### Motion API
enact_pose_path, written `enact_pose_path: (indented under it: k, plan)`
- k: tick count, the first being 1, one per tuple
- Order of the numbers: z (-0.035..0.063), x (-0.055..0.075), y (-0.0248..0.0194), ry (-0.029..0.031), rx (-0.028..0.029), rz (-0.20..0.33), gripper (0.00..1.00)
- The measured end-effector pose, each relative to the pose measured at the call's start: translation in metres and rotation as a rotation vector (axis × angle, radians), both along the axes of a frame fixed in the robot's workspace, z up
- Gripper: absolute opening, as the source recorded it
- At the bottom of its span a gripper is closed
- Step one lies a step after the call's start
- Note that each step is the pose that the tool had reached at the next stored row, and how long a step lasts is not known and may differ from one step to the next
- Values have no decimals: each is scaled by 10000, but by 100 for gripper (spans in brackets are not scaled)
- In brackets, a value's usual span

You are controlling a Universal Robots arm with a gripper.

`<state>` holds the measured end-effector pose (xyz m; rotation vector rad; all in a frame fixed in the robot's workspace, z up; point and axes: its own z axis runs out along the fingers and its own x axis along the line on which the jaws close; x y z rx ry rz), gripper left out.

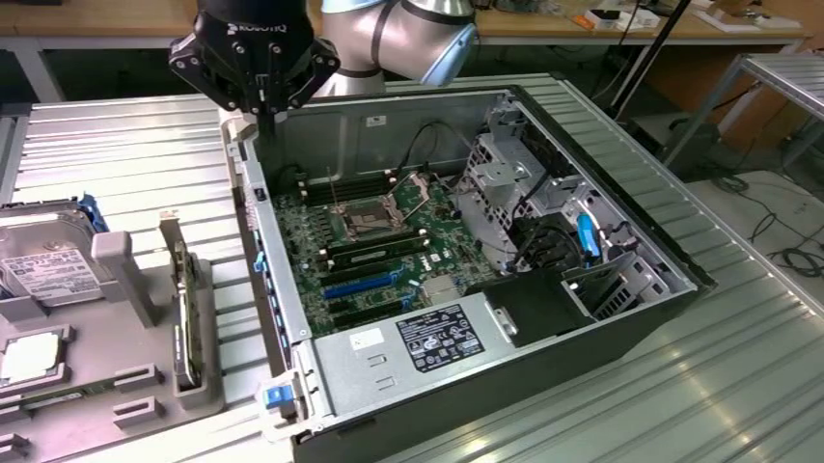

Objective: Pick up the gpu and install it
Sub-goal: 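Reach for the gpu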

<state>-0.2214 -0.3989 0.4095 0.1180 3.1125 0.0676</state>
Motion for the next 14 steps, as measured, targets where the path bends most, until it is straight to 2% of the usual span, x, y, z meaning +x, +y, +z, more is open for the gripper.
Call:
enact_pose_path:
  k: [14]
  plan:
    - [-8,-100,0,0,0,0,11]
